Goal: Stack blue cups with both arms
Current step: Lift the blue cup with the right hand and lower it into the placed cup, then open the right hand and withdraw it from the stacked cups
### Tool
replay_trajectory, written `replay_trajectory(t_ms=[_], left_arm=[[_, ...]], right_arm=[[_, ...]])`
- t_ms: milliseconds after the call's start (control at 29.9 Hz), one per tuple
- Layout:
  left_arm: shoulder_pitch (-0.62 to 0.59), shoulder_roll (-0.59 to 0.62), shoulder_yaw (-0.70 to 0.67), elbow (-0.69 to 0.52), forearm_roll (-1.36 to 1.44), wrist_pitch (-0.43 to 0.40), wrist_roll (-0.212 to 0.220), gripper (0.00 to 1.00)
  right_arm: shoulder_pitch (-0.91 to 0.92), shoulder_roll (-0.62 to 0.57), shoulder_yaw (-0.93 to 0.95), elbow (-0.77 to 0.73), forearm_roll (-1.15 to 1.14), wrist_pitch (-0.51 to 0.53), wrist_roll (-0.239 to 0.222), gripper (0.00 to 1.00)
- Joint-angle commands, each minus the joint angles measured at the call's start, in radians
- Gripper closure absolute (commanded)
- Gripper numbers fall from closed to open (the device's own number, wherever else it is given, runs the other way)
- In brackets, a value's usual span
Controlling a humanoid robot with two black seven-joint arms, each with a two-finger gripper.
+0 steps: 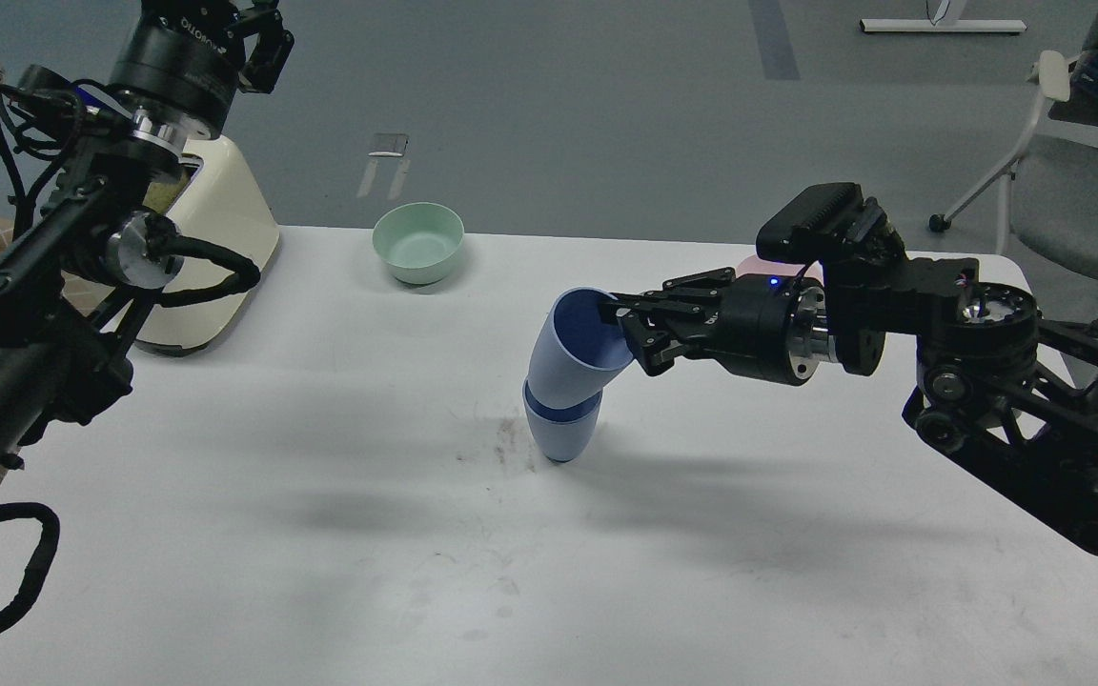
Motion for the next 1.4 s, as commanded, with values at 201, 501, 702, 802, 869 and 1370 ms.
replay_trajectory(t_ms=[201, 501, 702, 802, 869, 1370], left_arm=[[0.002, 0.002, -0.009, 0.000, 0.000, -0.002, 0.000, 0.02], [0.002, 0.002, -0.014, 0.000, 0.000, -0.002, 0.000, 0.02], [0.002, 0.000, -0.012, 0.000, 0.000, -0.002, 0.000, 0.02], [0.002, 0.002, -0.012, 0.000, 0.001, -0.002, 0.000, 0.02], [0.003, 0.002, -0.012, 0.000, 0.001, -0.003, 0.000, 0.02], [0.006, 0.005, -0.014, 0.000, 0.001, -0.006, 0.000, 0.02]], right_arm=[[0.001, 0.052, -0.016, -0.078, -0.003, 0.000, -0.006, 1.00], [-0.010, 0.066, -0.018, -0.097, -0.027, 0.000, -0.018, 1.00], [-0.016, 0.066, -0.016, -0.098, -0.026, 0.000, -0.018, 0.81], [-0.017, 0.069, -0.016, -0.099, -0.024, 0.000, -0.018, 0.71], [-0.020, 0.083, -0.010, -0.098, -0.021, 0.000, -0.017, 0.57], [-0.027, 0.148, 0.268, -0.108, 0.005, 0.000, -0.018, 0.00]])
